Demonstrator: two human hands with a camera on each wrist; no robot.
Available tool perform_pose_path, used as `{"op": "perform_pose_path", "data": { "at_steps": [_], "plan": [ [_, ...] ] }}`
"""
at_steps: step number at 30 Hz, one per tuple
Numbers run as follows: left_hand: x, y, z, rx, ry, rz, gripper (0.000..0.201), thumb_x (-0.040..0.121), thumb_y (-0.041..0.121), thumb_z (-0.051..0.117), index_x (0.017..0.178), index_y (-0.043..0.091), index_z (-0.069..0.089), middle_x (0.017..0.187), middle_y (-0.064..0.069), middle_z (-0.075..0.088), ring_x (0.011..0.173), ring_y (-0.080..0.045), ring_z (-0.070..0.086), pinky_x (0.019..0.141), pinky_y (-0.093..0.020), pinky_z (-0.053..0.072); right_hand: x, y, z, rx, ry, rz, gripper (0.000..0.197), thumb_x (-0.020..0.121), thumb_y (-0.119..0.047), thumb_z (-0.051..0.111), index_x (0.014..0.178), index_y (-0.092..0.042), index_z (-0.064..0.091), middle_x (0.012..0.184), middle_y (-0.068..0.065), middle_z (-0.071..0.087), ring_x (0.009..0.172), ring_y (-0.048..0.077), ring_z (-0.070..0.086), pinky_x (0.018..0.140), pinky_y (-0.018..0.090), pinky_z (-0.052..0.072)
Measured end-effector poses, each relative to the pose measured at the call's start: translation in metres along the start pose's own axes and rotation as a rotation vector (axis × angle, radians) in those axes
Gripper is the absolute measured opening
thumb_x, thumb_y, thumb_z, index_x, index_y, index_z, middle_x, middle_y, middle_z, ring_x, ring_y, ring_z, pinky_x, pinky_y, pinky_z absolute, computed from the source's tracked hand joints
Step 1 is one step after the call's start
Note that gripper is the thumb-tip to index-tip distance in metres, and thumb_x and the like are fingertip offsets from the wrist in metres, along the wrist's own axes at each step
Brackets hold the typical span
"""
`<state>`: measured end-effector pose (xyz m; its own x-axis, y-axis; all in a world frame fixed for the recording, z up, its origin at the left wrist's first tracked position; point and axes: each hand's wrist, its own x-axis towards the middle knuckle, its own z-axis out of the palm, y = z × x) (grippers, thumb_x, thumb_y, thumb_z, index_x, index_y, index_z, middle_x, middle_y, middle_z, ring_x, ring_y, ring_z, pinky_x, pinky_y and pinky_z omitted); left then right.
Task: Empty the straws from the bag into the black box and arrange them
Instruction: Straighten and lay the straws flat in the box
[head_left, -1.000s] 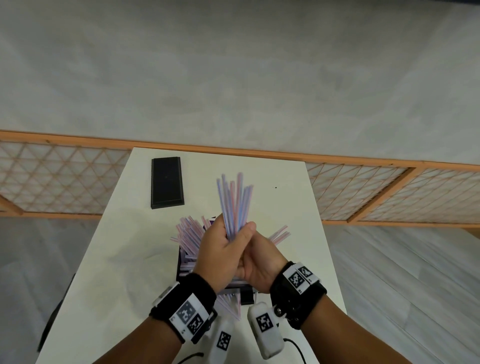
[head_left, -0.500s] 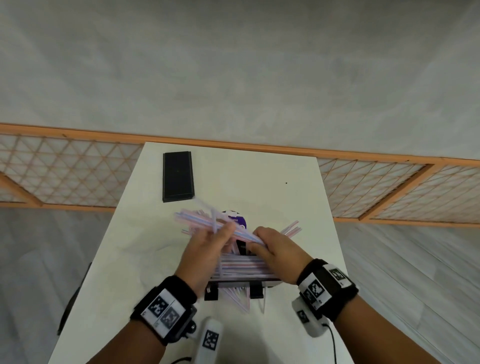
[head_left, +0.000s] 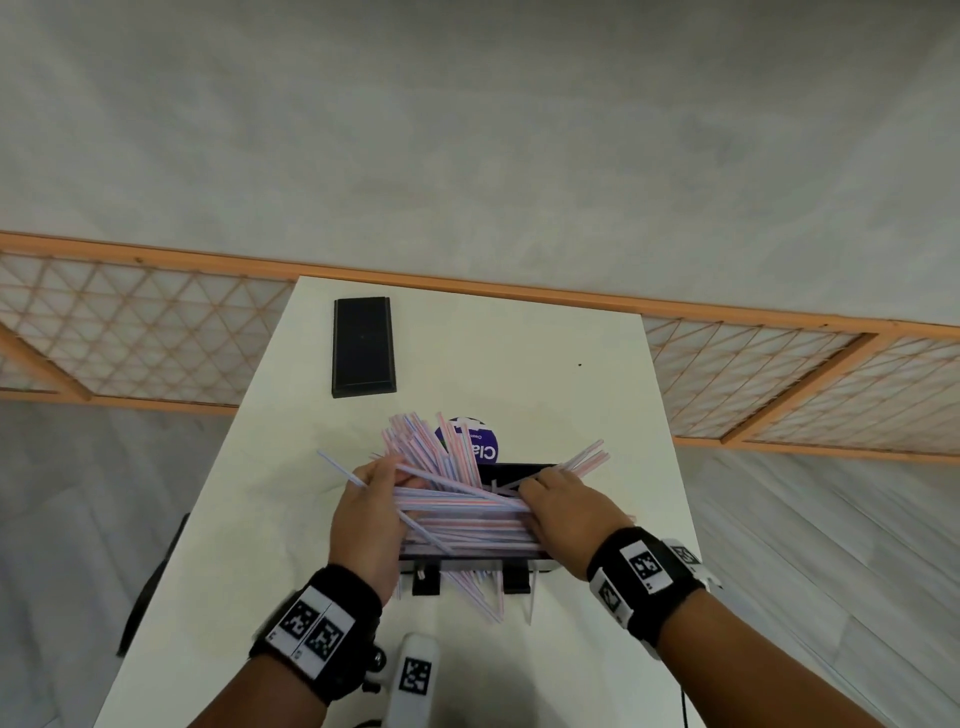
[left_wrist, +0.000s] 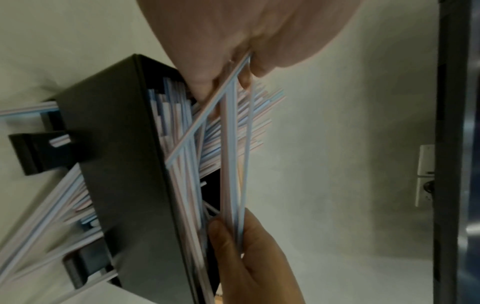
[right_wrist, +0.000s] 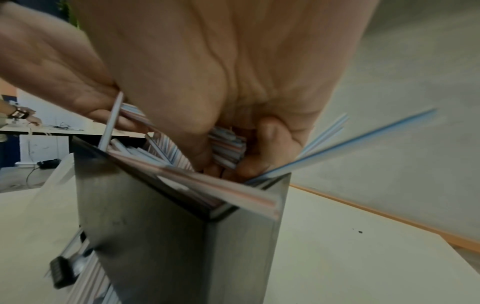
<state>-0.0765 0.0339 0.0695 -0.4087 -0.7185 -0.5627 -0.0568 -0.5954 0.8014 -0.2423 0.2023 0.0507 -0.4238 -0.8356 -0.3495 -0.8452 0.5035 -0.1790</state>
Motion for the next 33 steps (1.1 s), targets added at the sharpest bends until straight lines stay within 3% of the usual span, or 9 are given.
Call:
{"op": "perform_pose_path", "data": {
  "at_steps": [2,7,12,15,20,24,26,29,33],
  "plan": [
    [0.000,0.004,-0.004,-0.002,0.065,0.039,0.013,0.101,0.021,0.060,0.100,0.013,0.070,0.092,-0.004,0.074,0.087,-0.022,0.069,0.081,-0.039,0.054,0.001,-0.003,-0.002,-0.002,-0.014,0.002,0.035,0.101,-0.020,0.044,0.136,-0.020,0.047,0.132,0.005,0.049,0.125,0.027,0.045,0.094,0.039,0.049],
    [0.003,0.023,-0.025,-0.096,0.169,0.107,0.021,0.107,0.026,0.050,0.104,0.014,0.068,0.114,-0.004,0.073,0.109,-0.019,0.069,0.103,-0.037,0.047,-0.001,-0.018,-0.003,-0.060,-0.058,0.003,0.037,0.099,-0.013,0.045,0.136,-0.015,0.044,0.135,0.008,0.049,0.123,0.029,0.048,0.094,0.039,0.046],
    [0.002,0.044,-0.045,-0.166,0.222,0.144,0.039,0.105,0.047,0.047,0.091,0.020,0.071,0.091,0.004,0.071,0.087,-0.012,0.066,0.083,-0.029,0.047,-0.004,-0.021,-0.003,-0.112,-0.031,0.042,0.036,0.100,-0.027,0.049,0.133,-0.013,0.047,0.134,0.009,0.049,0.124,0.031,0.047,0.091,0.040,0.048],
    [-0.003,0.043,-0.035,-0.174,0.158,0.074,0.044,0.105,0.051,0.046,0.090,0.017,0.071,0.079,0.003,0.062,0.066,-0.010,0.054,0.063,-0.026,0.035,-0.011,-0.021,-0.016,-0.058,0.010,0.066,0.038,0.096,-0.035,0.052,0.129,-0.016,0.049,0.132,0.005,0.051,0.124,0.027,0.046,0.093,0.038,0.049],
    [-0.008,0.018,-0.002,-0.161,0.030,-0.061,0.047,0.106,0.051,0.045,0.096,0.009,0.064,0.063,0.001,0.046,0.050,-0.012,0.037,0.046,-0.025,0.029,-0.032,-0.024,-0.041,0.150,0.151,0.027,0.041,0.094,-0.037,0.051,0.133,-0.024,0.049,0.124,-0.003,0.052,0.111,0.020,0.055,0.084,0.033,0.052],
    [-0.014,-0.006,0.025,-0.103,-0.017,-0.100,0.043,0.107,0.046,0.047,0.094,0.008,0.062,0.059,0.000,0.052,0.048,-0.013,0.045,0.050,-0.029,0.039,-0.044,-0.037,-0.046,0.221,0.195,-0.043,0.059,0.090,-0.041,0.057,0.144,-0.031,0.038,0.134,-0.009,0.045,0.099,0.018,0.063,0.075,0.035,0.056],
    [-0.019,-0.015,0.034,-0.088,-0.082,-0.141,0.039,0.107,0.041,0.049,0.091,0.007,0.062,0.061,-0.004,0.058,0.051,-0.015,0.053,0.057,-0.032,0.046,-0.041,-0.046,-0.038,0.166,0.185,-0.066,0.048,0.093,-0.042,0.055,0.139,-0.030,0.046,0.131,-0.008,0.050,0.098,0.020,0.064,0.076,0.037,0.056],
    [-0.024,-0.021,0.038,-0.019,-0.228,-0.195,0.039,0.107,0.040,0.050,0.088,0.009,0.063,0.070,-0.009,0.060,0.061,-0.017,0.057,0.061,-0.033,0.048,-0.030,-0.047,-0.019,0.018,0.190,-0.084,0.022,0.099,-0.033,0.049,0.120,-0.034,0.056,0.108,-0.008,0.059,0.094,0.020,0.065,0.073,0.039,0.055],
    [-0.009,-0.015,0.018,0.099,-0.145,-0.073,0.024,0.102,0.033,0.061,0.089,0.013,0.062,0.068,-0.003,0.060,0.060,-0.014,0.055,0.052,-0.027,0.042,-0.022,-0.030,0.001,0.008,0.162,-0.058,0.025,0.095,-0.020,0.052,0.117,-0.031,0.058,0.108,-0.007,0.062,0.099,0.021,0.064,0.075,0.036,0.055]
  ]
}}
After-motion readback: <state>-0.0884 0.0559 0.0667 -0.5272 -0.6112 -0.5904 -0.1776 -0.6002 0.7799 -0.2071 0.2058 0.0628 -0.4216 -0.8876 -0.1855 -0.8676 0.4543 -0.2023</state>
